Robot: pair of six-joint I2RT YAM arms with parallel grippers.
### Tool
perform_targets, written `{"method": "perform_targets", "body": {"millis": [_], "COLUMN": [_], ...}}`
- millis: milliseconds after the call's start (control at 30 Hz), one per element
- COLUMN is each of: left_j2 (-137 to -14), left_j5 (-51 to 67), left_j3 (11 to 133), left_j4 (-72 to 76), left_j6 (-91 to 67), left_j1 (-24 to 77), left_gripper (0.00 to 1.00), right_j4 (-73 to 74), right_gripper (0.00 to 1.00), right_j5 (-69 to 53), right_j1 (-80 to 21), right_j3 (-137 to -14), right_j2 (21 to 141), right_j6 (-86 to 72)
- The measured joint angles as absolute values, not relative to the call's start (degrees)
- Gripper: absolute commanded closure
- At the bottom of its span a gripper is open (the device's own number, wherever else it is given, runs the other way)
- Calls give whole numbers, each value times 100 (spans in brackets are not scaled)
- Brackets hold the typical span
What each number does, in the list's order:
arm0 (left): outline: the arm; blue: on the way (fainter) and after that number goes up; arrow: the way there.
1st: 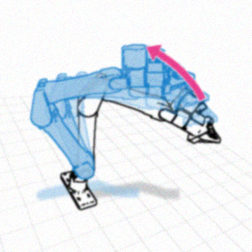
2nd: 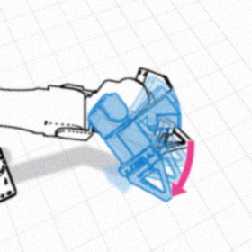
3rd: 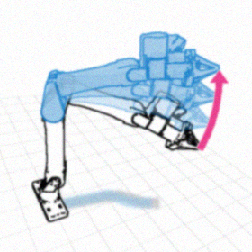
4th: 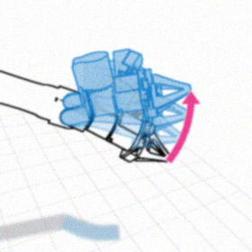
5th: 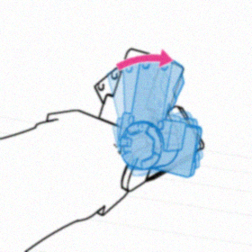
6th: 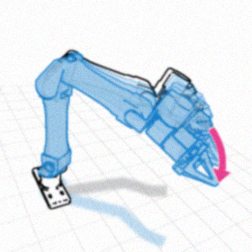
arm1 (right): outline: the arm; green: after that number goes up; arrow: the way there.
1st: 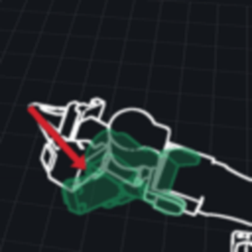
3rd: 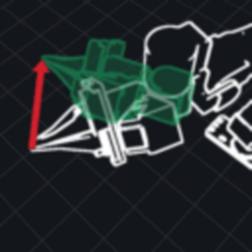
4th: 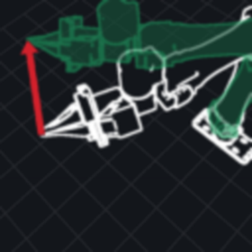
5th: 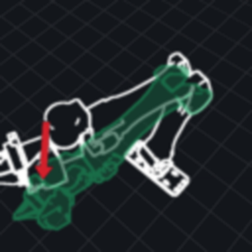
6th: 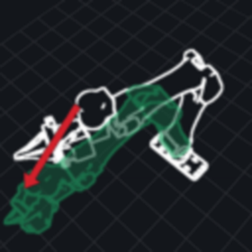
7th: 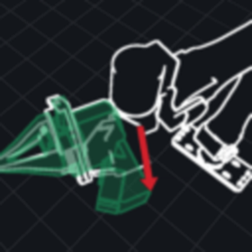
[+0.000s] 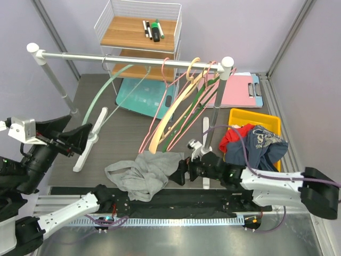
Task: Remove the tank top from the hanger
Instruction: Pick up the tank top from the corner of the board.
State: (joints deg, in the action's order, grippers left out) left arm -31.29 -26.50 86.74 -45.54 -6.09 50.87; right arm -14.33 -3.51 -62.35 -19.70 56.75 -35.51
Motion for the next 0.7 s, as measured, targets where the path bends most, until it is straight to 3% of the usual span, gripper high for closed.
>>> {"method": "perform_targets", "body": {"millis": [333,700], "left_j2": [-2211,-1802], "left_j5": [-1168,-888], "left_j3": [7854,7852], "left_j4": [-5092,-5629], "left_j6": [-1990,-2519], "left_j1": [5087,5087], "left_gripper": [19,19], "right_j4": [-3339,-4536], "right_gripper": [0,2], "right_j5": [932,1087], "right_j1": [-7251,-7358], "right_j3": [-2322,-2762], "right_j2": [7944,9496], "right_j6": [-2657,-2386]}}
